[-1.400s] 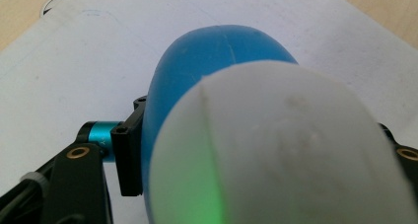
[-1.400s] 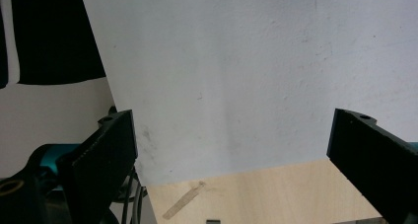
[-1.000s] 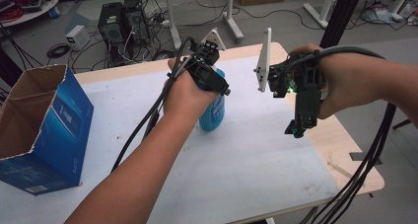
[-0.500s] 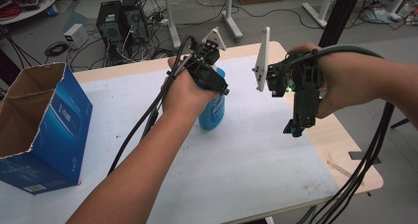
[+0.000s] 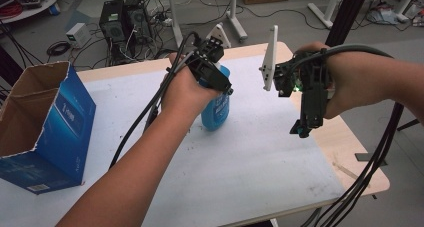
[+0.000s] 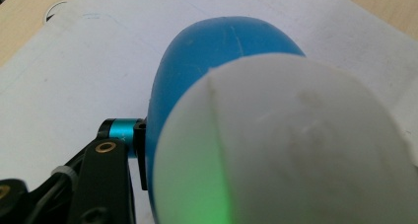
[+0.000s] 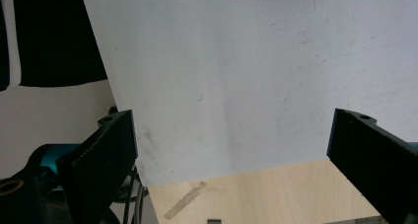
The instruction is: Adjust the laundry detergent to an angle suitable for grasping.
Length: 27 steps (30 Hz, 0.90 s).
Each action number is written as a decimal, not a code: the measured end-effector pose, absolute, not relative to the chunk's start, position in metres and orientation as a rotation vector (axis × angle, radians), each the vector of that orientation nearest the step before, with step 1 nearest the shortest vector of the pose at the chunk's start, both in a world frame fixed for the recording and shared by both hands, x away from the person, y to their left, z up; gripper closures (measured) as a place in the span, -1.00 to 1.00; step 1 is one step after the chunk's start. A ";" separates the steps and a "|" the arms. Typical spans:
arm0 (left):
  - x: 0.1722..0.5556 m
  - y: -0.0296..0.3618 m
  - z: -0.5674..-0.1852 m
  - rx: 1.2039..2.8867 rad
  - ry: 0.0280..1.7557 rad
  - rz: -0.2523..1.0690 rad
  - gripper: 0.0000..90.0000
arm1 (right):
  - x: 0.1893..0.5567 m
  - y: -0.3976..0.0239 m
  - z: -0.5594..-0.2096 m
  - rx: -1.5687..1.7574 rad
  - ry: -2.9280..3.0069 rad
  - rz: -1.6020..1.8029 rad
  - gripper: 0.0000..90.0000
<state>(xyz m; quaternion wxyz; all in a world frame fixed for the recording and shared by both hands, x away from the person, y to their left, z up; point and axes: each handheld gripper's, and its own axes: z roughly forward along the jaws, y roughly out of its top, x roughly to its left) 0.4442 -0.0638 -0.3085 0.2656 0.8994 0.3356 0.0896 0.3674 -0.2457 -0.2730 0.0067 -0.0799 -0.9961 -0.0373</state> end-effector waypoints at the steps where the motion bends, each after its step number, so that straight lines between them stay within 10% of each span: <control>1: 0.444 -0.059 -0.304 2.440 0.895 0.241 -0.10 | 0.368 -0.244 -0.272 -0.244 -3.117 -0.115 -0.91; 27: 0.430 0.026 -0.265 2.590 0.675 0.117 -0.10 | 0.388 -0.193 -0.261 -0.128 -3.117 -0.092 -0.91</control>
